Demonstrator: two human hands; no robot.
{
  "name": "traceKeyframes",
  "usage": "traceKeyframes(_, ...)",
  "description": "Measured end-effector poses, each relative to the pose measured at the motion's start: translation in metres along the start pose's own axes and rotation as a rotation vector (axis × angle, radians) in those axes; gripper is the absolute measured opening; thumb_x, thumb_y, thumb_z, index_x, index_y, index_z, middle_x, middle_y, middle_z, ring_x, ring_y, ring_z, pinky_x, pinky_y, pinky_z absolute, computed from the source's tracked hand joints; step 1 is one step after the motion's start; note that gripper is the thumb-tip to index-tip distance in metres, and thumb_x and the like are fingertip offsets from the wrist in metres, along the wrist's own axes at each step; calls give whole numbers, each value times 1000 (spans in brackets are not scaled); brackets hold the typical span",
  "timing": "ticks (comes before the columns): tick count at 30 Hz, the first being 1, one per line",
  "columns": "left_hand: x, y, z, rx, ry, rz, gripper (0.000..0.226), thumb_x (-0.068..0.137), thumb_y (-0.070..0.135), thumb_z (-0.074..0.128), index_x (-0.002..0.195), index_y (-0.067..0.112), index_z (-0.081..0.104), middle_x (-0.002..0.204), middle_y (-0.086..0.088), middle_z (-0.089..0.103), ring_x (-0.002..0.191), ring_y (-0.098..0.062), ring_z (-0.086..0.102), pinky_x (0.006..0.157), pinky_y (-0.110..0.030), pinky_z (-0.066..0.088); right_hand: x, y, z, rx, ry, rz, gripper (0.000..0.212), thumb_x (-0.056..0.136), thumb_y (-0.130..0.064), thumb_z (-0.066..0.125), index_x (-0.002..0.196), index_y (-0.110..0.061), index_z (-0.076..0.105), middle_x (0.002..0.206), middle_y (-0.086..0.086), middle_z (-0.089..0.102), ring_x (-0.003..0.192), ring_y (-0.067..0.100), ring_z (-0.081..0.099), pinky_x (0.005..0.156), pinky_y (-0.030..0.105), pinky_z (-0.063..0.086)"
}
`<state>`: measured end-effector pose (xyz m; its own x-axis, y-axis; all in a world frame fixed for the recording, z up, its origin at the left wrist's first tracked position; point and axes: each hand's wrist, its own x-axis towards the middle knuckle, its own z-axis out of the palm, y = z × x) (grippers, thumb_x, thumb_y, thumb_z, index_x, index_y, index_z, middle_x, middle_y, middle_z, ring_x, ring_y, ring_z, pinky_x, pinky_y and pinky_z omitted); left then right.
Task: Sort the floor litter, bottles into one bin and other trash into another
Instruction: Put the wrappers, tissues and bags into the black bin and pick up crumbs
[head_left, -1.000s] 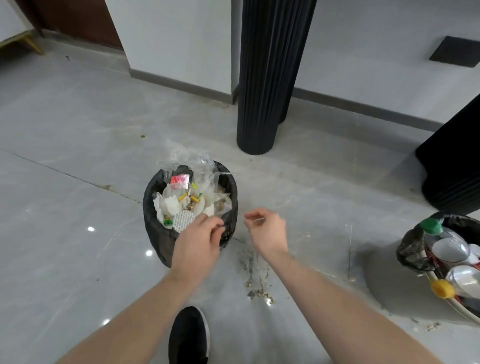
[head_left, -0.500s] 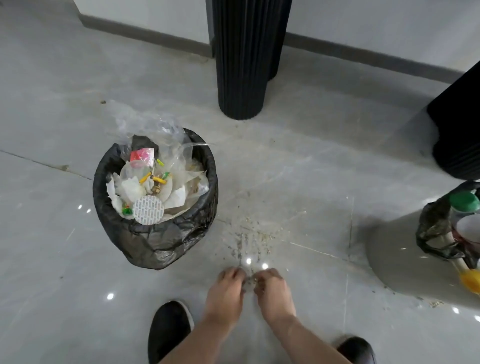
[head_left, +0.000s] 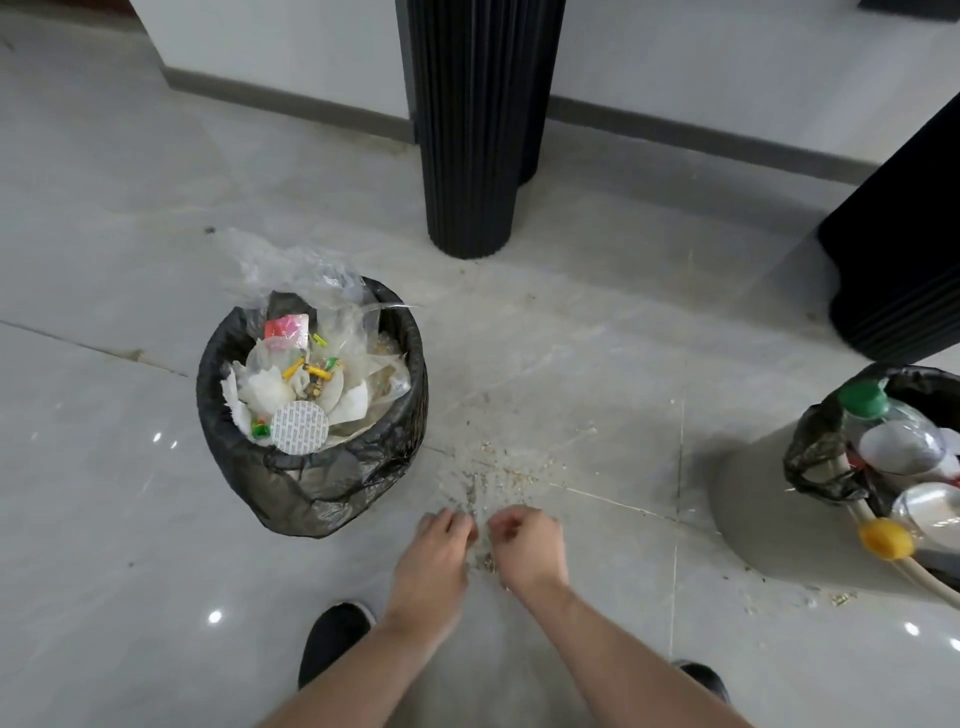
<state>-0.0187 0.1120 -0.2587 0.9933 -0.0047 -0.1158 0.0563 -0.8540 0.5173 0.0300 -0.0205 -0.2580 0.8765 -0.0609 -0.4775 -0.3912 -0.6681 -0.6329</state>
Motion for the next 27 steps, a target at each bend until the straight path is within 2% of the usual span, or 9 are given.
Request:
traceKeyframes(3,8,12,-60,-72,233,114,12,97,7,62,96,20,61,97,8,57,89,-14,52,73,-29,46,1,-67,-23,196,77,-86,20,84,-6,65,89,-17,80,84,-4,76,65,-7,61,64,0,44)
traceKeyframes(8,34,-3,-159,-32,555,18,8,97,8,63,100,16,65,101,6,62,93,-19,52,71,-31,46,0,-179,-39,346,139,-345,17,86,-11,65,84,-22,78,80,-9,76,74,-1,67,83,18,54)
traceKeyframes(11,45,-28,-192,43,492,-116,10,98,18,62,103,24,70,99,7,69,92,-22,58,65,-39,51,0,-216,-39,230,56,-420,23,88,-8,61,89,-23,78,84,-10,75,84,7,69,89,26,57)
traceKeyframes(14,49,-44,-213,41,430,-210,5,93,29,70,96,32,72,88,14,69,77,-16,61,59,-32,46,3,-225,-42,104,24,-417,13,84,-10,71,86,-22,76,77,-11,71,78,8,69,82,31,60)
traceKeyframes(17,47,-57,-221,91,480,-274,14,86,37,78,91,25,73,88,5,63,88,-26,63,65,-36,48,3,-220,-47,29,21,-398,13,80,-24,83,76,-23,72,70,-9,68,72,8,67,74,31,61)
traceKeyframes(20,44,-66,-215,89,505,-437,41,84,37,78,118,16,68,121,-11,57,110,-39,56,88,-49,50,3,-209,-55,-28,23,-382,15,81,-29,82,74,-23,70,71,-9,69,72,8,67,72,29,59)
traceKeyframes(22,43,-68,-211,-55,430,-637,66,86,35,75,141,10,48,144,-17,41,126,-45,44,99,-56,45,3,-196,-63,-95,19,-374,13,81,-26,78,73,-23,68,72,-10,69,74,9,67,73,30,59)
traceKeyframes(24,43,-68,-207,-208,316,-765,75,90,27,71,151,5,33,151,-22,35,131,-47,42,103,-55,42,2,-177,-72,-141,21,-353,10,81,-23,73,73,-23,67,74,-11,69,75,10,67,74,29,58)
traceKeyframes(27,43,-64,-201,-262,252,-798,73,89,10,67,152,3,30,143,-26,44,128,-45,48,102,-51,43,-1,-138,-90,-180,24,-289,2,85,-24,69,83,-24,70,83,-10,71,81,12,66,76,26,54)
